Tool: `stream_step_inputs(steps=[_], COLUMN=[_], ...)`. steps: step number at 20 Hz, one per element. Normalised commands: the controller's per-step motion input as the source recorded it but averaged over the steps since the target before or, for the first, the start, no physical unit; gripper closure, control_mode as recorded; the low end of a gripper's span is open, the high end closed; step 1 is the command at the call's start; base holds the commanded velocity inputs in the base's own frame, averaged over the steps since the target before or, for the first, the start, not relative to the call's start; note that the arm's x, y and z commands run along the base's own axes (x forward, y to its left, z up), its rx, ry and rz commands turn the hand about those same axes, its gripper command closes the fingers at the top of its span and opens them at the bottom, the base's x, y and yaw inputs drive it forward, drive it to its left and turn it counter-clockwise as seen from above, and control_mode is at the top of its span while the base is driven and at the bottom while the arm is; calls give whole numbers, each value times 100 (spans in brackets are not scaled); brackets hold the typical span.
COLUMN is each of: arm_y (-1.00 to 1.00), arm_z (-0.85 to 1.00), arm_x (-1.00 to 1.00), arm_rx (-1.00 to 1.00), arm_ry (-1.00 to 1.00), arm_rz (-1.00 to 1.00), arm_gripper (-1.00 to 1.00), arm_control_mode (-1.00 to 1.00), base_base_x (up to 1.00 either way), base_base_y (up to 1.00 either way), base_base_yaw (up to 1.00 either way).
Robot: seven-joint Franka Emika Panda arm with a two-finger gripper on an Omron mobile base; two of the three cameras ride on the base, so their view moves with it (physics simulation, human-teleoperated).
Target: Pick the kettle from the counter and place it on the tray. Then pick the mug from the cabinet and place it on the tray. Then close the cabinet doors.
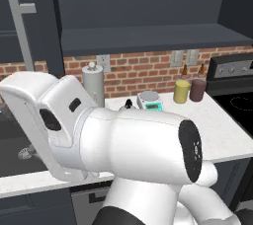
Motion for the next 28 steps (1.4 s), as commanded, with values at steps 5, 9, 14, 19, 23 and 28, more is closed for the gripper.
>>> stream_step_inputs(steps=[5, 9, 14, 19, 23, 28], arm_y=[24, 16, 1, -3, -20, -31], arm_z=[0, 0, 0, -4, -1, 0], arm_x=[37, 45, 38, 39, 28, 6], arm_rx=[0, 0, 0, 0, 0, 0], arm_ry=[0, 0, 0, 2, 1, 0], arm_rz=[-28, -24, -20, -17, -15, -17], arm_gripper=[-100, -100, -100, -100, -100, -100], arm_control_mode=[-100, -100, -100, -100, -100, -100], base_base_x=[0, 0, 0, 0, 0, 0], base_base_y=[0, 0, 0, 0, 0, 0], base_base_yaw=[0, 0, 0, 0, 0, 0])
